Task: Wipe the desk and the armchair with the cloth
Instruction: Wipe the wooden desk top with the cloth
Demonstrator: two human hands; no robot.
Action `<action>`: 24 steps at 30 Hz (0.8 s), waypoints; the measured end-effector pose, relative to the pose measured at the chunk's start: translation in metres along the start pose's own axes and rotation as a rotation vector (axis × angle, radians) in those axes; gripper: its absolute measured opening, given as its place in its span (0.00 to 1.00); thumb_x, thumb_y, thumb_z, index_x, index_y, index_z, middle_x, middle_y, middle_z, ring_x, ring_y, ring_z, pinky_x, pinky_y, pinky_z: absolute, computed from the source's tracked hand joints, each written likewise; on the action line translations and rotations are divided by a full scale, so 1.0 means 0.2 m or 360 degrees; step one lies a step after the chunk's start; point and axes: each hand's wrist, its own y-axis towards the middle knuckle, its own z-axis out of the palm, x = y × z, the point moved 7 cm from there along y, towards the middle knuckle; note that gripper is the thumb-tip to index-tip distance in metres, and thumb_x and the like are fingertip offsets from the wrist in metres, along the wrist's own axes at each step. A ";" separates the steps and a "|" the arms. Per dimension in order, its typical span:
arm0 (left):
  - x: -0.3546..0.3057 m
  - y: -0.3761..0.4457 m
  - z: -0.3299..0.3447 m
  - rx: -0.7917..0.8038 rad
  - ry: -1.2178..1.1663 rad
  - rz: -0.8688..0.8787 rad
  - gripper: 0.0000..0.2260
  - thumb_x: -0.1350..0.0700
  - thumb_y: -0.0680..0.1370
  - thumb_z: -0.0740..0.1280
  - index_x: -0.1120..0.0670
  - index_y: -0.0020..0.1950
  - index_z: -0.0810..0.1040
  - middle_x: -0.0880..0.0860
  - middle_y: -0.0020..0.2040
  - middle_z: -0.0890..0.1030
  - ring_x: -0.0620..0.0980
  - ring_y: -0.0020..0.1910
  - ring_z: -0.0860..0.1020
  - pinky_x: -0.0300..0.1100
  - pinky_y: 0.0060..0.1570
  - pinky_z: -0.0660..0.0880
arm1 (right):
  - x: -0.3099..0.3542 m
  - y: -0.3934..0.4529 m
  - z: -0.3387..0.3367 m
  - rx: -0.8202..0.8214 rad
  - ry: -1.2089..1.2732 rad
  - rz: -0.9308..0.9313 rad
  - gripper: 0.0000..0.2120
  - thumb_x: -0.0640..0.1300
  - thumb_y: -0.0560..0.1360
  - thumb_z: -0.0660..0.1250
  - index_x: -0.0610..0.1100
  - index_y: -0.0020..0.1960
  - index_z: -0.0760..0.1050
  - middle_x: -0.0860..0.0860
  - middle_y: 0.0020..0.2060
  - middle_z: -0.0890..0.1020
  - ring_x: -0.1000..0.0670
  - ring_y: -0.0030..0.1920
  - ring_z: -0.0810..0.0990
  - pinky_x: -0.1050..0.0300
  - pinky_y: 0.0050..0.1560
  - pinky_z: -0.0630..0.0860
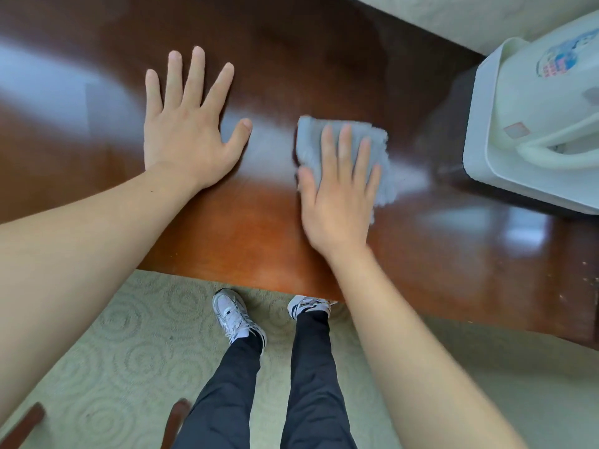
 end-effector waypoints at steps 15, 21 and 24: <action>0.01 0.02 0.01 -0.0021 -0.0007 0.0015 0.33 0.33 0.81 0.44 0.45 0.83 0.51 0.56 0.83 0.52 0.60 0.82 0.48 0.61 0.78 0.48 | -0.10 0.22 -0.02 0.0005 -0.0015 0.0121 0.31 0.63 0.81 0.40 0.53 0.81 0.44 0.51 0.81 0.47 0.44 0.81 0.43 0.39 0.78 0.44; 0.02 0.01 0.01 -0.0021 0.0013 -0.0004 0.33 0.33 0.80 0.45 0.46 0.83 0.53 0.57 0.83 0.54 0.61 0.81 0.50 0.62 0.77 0.50 | -0.44 0.79 -0.16 -0.0043 -0.0078 0.0406 0.29 0.60 0.83 0.42 0.52 0.81 0.44 0.48 0.81 0.47 0.41 0.80 0.45 0.37 0.77 0.45; 0.01 0.02 0.01 -0.0024 0.0035 -0.0010 0.33 0.33 0.80 0.45 0.46 0.83 0.53 0.57 0.83 0.54 0.61 0.81 0.50 0.62 0.77 0.50 | -0.48 0.99 -0.16 0.0034 -0.0029 0.0422 0.29 0.60 0.83 0.41 0.54 0.81 0.43 0.50 0.81 0.45 0.42 0.80 0.42 0.37 0.77 0.42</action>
